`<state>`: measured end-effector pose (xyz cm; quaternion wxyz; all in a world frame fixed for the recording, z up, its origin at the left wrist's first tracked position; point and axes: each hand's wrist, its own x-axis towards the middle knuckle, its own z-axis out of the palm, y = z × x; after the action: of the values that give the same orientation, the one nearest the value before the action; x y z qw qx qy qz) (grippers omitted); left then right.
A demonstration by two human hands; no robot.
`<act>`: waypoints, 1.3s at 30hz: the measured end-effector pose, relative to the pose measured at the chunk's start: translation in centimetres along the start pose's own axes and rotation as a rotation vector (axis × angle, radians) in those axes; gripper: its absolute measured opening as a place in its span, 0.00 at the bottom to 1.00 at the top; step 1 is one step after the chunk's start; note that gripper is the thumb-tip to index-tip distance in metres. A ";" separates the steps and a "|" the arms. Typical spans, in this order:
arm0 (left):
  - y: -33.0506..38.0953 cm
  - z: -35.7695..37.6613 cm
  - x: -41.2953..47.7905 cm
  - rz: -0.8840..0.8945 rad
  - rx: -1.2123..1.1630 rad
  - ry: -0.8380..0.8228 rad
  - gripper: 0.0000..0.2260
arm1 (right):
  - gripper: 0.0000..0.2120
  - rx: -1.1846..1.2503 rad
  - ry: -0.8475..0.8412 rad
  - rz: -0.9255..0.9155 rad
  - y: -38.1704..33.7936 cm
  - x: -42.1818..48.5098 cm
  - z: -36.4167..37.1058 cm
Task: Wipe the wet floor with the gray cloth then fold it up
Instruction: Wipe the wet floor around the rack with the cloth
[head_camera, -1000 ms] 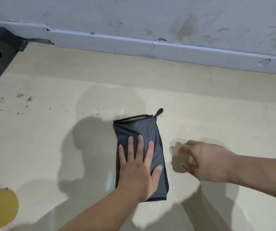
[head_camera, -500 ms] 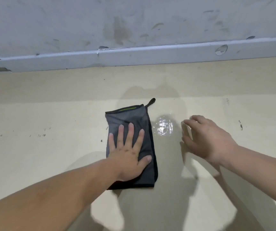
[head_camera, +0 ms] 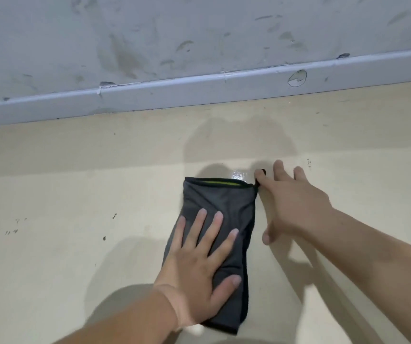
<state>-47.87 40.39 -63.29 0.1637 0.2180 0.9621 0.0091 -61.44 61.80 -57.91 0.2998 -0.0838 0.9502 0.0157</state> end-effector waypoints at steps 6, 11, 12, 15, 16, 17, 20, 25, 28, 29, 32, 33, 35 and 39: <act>-7.0 -3.0 6.9 -0.013 0.024 0.051 0.33 | 0.80 0.131 0.084 0.019 0.9 -0.3 0.0; -7.2 -5.4 16.2 -0.475 -0.093 0.049 0.32 | 0.79 0.157 0.035 0.054 0.3 0.4 0.2; -6.6 -5.7 17.7 -0.534 -0.130 0.031 0.32 | 0.78 0.157 0.024 0.055 0.3 0.5 0.3; -4.8 -6.2 19.4 -0.594 -0.165 0.024 0.32 | 0.78 0.132 0.021 0.043 0.2 0.6 0.3; -4.1 -6.0 19.1 -0.561 -0.152 0.039 0.32 | 0.78 0.130 0.019 0.039 0.3 0.6 0.2; -3.3 -5.8 18.3 -0.504 -0.129 0.054 0.32 | 0.78 0.131 0.017 0.035 0.3 0.6 0.2; -0.7 -4.6 14.7 -0.322 -0.068 0.050 0.30 | 0.76 0.125 0.030 0.035 0.7 0.5 0.5; 2.2 -2.3 7.1 -0.230 -0.085 0.049 0.29 | 0.60 0.187 0.149 0.028 1.5 -0.3 1.5; 3.5 -0.3 2.7 -0.242 -0.084 0.048 0.29 | 0.55 0.285 0.217 0.041 1.7 -2.3 2.1; 4.2 0.1 1.3 -0.256 -0.099 0.032 0.30 | 0.53 0.244 0.274 0.039 1.6 -3.1 2.4; 6.0 1.7 -2.6 -0.237 -0.104 0.015 0.30 | 0.41 0.076 0.447 -0.084 0.2 -5.8 3.4; 6.4 2.1 -3.6 -0.215 -0.090 0.019 0.30 | 0.35 0.085 0.486 -0.127 -0.2 -6.6 3.7; 6.4 2.5 -4.8 -0.179 -0.081 0.006 0.31 | 0.27 0.180 0.501 -0.128 -0.1 -7.8 4.1; 4.1 0.7 -3.7 -0.077 -0.150 0.004 0.32 | 0.31 0.324 0.294 0.029 2.8 -8.1 3.9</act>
<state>-42.83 42.48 -62.43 0.1780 0.1682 0.9666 0.0754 -53.13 66.06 -56.51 0.1672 -0.0223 0.9749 -0.1452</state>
